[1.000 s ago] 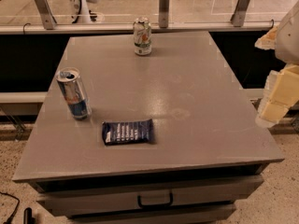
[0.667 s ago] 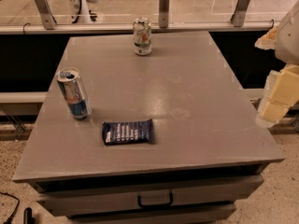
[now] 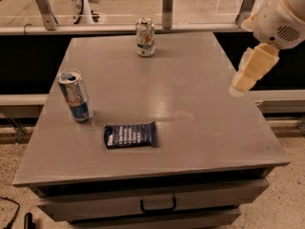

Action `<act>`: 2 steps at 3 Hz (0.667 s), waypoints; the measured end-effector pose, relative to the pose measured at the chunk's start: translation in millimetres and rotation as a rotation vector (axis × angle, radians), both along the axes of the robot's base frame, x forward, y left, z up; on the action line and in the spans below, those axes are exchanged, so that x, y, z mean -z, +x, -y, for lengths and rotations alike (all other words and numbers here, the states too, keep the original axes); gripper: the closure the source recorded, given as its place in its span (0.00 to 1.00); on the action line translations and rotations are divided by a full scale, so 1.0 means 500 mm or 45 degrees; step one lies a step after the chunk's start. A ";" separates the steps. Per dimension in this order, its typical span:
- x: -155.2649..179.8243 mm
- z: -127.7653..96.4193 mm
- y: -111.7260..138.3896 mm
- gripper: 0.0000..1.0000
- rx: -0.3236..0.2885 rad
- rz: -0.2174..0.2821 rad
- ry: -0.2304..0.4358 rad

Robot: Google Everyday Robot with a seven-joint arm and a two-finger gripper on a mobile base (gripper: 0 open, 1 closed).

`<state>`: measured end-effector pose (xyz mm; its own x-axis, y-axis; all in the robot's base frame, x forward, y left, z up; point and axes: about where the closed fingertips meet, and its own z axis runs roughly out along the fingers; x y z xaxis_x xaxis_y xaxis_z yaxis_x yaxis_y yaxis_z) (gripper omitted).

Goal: Knock 7up can over

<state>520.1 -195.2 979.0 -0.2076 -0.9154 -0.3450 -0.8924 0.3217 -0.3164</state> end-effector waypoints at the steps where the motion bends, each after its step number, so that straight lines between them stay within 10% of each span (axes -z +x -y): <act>1: 0.008 -0.064 0.152 0.00 -0.031 0.090 0.142; 2: 0.018 -0.118 0.251 0.00 -0.044 0.142 0.239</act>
Offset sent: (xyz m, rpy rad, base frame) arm 0.1870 0.0884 -0.0116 0.2840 -0.1679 0.0418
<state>645.5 -136.3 969.8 -0.1284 -0.8390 -0.5287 -0.8669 0.3539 -0.3511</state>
